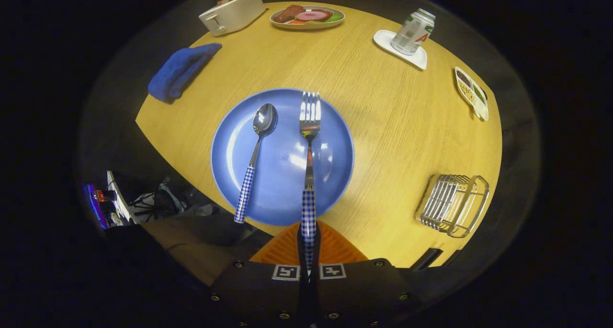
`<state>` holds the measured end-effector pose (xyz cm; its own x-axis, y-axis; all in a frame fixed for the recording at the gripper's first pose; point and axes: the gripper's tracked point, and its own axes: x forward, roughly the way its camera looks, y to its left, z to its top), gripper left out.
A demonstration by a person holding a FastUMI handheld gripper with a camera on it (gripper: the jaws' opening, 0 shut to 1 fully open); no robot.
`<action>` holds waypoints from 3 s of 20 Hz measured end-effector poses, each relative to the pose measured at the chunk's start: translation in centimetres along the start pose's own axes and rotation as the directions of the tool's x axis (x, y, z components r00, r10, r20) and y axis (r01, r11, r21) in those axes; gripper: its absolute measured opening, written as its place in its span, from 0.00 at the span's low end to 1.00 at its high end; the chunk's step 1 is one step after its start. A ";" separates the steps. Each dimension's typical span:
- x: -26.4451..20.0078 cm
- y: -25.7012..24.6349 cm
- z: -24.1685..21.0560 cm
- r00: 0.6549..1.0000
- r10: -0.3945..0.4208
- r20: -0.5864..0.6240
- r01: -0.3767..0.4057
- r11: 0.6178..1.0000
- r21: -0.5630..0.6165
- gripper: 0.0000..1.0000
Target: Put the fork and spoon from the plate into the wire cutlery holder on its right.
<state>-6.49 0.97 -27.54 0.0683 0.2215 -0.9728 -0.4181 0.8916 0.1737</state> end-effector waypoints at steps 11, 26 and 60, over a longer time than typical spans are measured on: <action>-7.9 -13.7 -10.6 0.966 -0.141 -0.216 0.158 0.986 0.061 0.01; -5.0 -20.9 -9.8 0.844 -0.150 -0.516 0.163 0.986 -0.020 0.01; -5.2 -6.3 -2.9 0.998 -0.018 -0.056 0.027 0.986 0.162 0.95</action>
<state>-6.82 -6.89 -23.98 0.0253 0.1834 -0.9827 -0.2641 0.9493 0.1704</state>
